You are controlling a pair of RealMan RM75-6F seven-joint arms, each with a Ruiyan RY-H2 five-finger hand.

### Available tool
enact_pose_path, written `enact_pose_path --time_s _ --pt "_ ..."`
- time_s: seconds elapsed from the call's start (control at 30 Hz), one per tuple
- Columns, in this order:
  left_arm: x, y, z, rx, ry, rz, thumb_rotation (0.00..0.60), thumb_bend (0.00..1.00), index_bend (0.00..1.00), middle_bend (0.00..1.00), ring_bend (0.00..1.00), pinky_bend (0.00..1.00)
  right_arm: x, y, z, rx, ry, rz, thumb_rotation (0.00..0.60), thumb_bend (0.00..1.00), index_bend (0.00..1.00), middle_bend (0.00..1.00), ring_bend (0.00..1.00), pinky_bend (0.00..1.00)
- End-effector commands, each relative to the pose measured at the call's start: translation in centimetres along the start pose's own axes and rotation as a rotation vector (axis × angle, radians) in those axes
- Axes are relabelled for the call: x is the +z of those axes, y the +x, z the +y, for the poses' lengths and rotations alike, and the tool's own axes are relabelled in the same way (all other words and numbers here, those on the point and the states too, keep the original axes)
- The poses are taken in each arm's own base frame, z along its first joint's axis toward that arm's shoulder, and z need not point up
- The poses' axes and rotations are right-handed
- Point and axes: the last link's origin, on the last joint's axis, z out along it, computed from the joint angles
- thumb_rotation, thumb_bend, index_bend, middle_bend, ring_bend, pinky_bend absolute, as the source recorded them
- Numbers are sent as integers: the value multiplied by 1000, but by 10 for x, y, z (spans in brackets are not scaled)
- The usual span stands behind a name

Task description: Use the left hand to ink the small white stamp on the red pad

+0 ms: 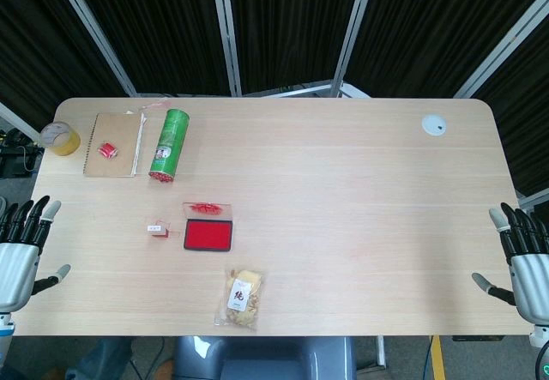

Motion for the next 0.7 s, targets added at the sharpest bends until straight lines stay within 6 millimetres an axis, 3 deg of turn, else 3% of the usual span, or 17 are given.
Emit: enact_pose_path --time_s 0.03,0.2,0.23,0.27,0.3,0.33,0.43,0.7 --pt "0 -1 0 4 0 -1 600 0 0 0 0 0 0 1 0 3 0 2 600 0 0 0 0 0" --pt "0 -1 -2 19 7 -1 600 0 0 0 0 5 0 0 -1 6 1 3 600 0 0 0 0 0" --pt "1 -1 -3 25 8 -1 600 0 0 0 1 76 0 0 -1 4 1 2 600 0 0 0 0 0" --pt "1 -2 -3 29 6 1 600 0 0 0 48 226 0 0 -1 4 1 0 600 0 0 0 0 0" --pt "3 -2 -2 34 0 7 600 0 0 0 109 349 -1 0 -1 7 1 -1 600 0 0 0 0 0" --pt "6 -2 -1 38 -13 20 600 0 0 0 235 539 0 0 -1 10 0 -1 600 0 0 0 0 0" --pt "20 -16 3 -5 -43 -5 600 0 0 0 483 753 1 0 0 12 -6 -3 600 0 0 0 0 0" --pt "69 -52 21 -26 -34 -139 600 0 0 0 597 833 7 -8 9 -9 -47 -36 600 0 0 0 0 0"
